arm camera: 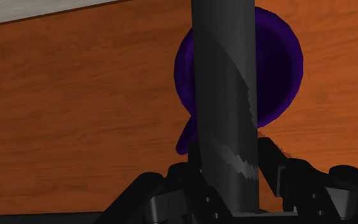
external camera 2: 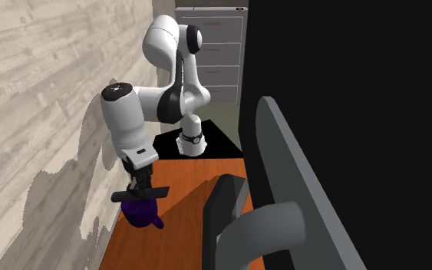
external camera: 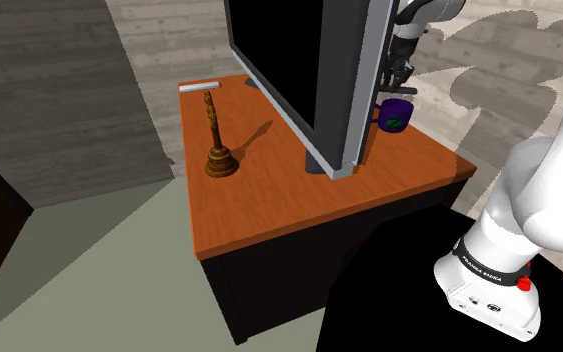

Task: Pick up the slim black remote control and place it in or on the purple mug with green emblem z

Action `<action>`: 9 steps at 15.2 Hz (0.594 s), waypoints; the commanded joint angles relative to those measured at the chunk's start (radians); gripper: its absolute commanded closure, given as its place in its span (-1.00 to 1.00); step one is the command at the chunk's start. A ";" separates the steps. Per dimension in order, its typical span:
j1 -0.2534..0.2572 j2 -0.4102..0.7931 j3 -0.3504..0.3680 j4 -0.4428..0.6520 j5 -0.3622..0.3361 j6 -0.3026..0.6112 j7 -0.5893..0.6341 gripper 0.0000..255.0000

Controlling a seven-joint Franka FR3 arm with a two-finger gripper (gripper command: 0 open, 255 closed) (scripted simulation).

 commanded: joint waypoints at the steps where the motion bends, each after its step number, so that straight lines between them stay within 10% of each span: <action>1: -0.001 0.020 -0.007 -0.007 0.018 0.022 -0.017 1.00; 9: -0.006 0.082 -0.017 -0.078 0.077 0.131 -0.061 1.00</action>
